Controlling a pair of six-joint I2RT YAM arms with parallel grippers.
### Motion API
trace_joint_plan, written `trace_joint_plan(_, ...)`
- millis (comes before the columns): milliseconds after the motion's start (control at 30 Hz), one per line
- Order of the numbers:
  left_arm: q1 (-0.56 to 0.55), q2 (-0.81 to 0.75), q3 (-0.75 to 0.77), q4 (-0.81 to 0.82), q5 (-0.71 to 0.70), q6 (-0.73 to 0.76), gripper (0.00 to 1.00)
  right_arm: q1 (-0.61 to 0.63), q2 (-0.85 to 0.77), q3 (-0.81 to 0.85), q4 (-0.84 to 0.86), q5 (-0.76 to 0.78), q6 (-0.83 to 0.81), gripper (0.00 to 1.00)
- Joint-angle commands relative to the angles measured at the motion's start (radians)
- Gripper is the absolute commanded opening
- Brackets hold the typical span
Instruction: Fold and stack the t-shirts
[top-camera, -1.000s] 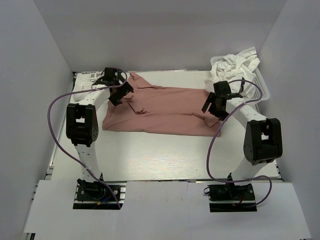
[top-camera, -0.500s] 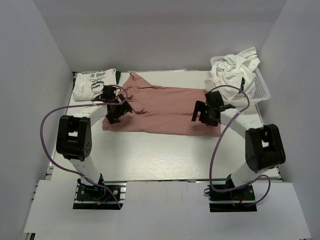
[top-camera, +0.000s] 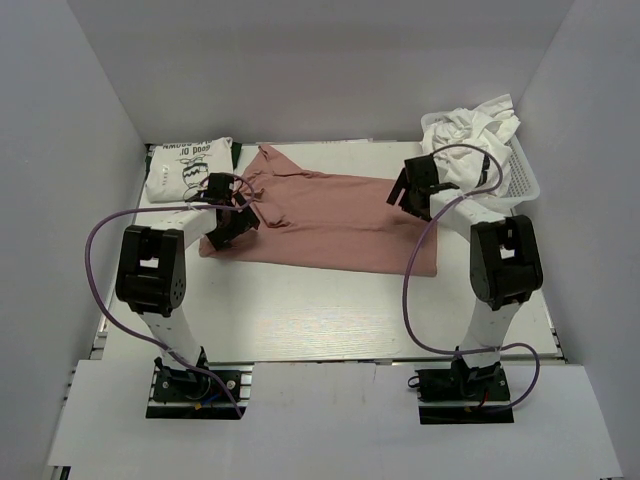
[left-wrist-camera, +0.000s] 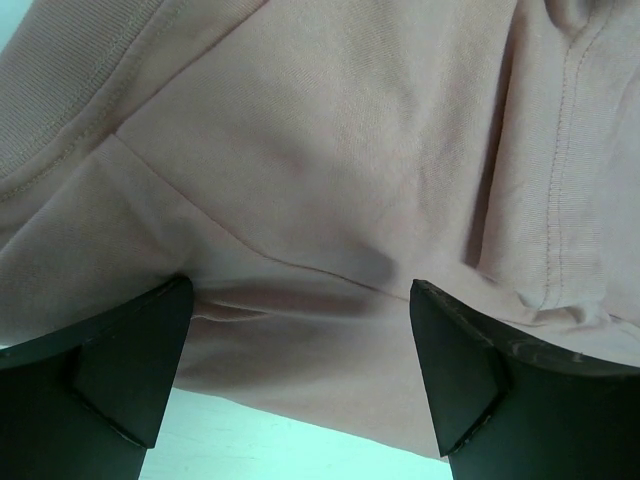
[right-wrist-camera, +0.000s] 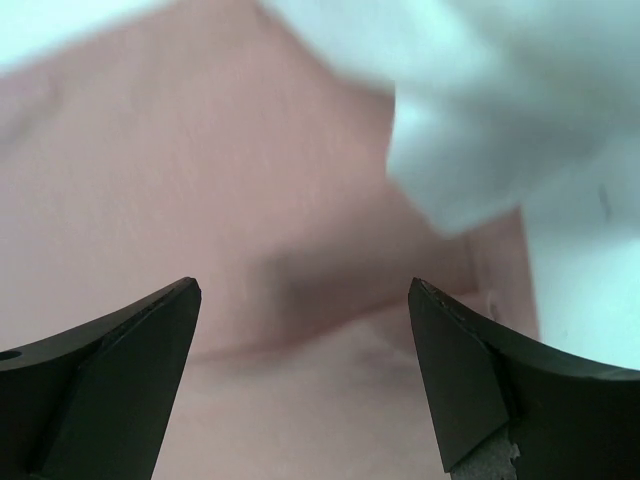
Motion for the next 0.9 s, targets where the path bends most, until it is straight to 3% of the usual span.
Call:
trace_joint_plan(0,0.007,0.010,0.009,-0.042,-0.067,0.033,1.00,-0.006,0.018,0.083,0.030,0.081,-0.020,0.90)
trace_joint_plan(133,0.007,-0.020,-0.009,-0.015,-0.032,0.042,1.00,0.015,-0.040,0.020,0.042,-0.045,-0.106,0.90)
trace_joint_plan(167,0.007,-0.021,-0.020,-0.015,-0.031,0.042,1.00,0.031,-0.055,-0.003,0.054,-0.134,-0.129,0.90)
trace_joint_plan(267,0.007,-0.031,-0.047,-0.006,-0.022,0.042,1.00,0.075,-0.144,-0.158,0.105,-0.203,-0.123,0.90)
trace_joint_plan(433,-0.002,-0.082,-0.156,0.016,0.025,0.015,1.00,0.121,-0.212,-0.358,0.160,-0.212,-0.034,0.90)
trace_joint_plan(633,-0.012,-0.184,-0.316,-0.028,0.035,-0.050,1.00,0.127,-0.265,-0.555,0.070,-0.191,0.061,0.90)
trace_joint_plan(800,-0.032,-0.426,-0.519,-0.162,0.041,-0.111,1.00,0.146,-0.497,-0.702,-0.065,-0.168,0.131,0.90)
trace_joint_plan(867,-0.032,-0.601,-0.566,-0.199,0.073,-0.120,1.00,0.160,-0.700,-0.771,-0.107,-0.175,0.124,0.90)
